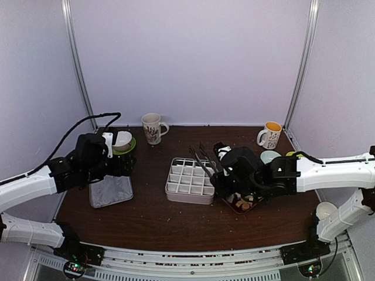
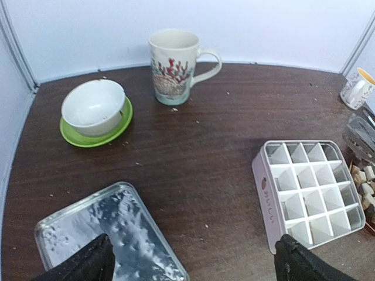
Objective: Pack the chocolate
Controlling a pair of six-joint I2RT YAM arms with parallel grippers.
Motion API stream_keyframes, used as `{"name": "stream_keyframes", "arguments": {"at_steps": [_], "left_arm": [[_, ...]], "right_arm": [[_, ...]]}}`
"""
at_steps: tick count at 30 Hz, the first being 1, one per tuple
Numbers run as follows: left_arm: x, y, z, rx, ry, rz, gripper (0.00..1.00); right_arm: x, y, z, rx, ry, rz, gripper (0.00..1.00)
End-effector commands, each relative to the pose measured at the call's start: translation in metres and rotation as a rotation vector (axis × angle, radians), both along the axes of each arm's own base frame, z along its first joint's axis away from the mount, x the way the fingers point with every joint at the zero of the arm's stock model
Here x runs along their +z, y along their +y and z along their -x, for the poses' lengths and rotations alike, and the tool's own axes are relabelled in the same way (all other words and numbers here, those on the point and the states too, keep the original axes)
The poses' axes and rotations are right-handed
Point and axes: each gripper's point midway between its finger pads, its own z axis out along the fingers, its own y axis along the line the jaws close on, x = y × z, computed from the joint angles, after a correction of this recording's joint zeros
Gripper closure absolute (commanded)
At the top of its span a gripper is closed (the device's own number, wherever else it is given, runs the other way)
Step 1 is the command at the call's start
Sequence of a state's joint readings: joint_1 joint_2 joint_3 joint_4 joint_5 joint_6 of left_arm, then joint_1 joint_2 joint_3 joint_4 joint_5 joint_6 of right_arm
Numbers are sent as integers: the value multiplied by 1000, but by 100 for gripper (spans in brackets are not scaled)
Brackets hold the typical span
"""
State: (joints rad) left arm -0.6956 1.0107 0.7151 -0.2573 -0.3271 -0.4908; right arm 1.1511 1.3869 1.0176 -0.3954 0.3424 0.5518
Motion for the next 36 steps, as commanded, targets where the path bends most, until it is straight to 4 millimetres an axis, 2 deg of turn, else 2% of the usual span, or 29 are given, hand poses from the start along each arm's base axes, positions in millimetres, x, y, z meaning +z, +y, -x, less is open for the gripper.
{"name": "stream_keyframes", "arguments": {"at_steps": [1, 4, 7, 9, 11, 14, 19, 23, 28, 36], "left_arm": [[13, 42, -2, 125, -93, -122, 2], [21, 48, -1, 106, -127, -92, 2], [29, 34, 0, 28, -154, -30, 2], [26, 20, -2, -20, -128, 1, 2], [17, 4, -4, -69, -70, 33, 3], [2, -24, -7, -157, 7, 107, 10], [-27, -66, -4, -248, 133, 195, 17], [-48, -94, 3, -293, 233, 191, 18], [-73, -112, 5, -304, 349, 171, 26], [-89, -144, 2, -342, 417, 154, 35]], "right_arm": [[10, -26, 3, -37, -20, 30, 63], [15, -40, 11, -24, 13, 43, 63], [17, -59, 22, -26, 53, 77, 62], [15, -75, 30, -28, 82, 108, 62], [14, -89, 34, -38, 106, 124, 61], [9, -107, 39, -55, 135, 137, 61], [-3, -137, 34, -122, 170, 149, 61], [-13, -147, 25, -143, 209, 103, 61], [-15, -146, 17, -154, 200, 58, 60], [-22, -148, 11, -189, 193, 54, 61]]}}
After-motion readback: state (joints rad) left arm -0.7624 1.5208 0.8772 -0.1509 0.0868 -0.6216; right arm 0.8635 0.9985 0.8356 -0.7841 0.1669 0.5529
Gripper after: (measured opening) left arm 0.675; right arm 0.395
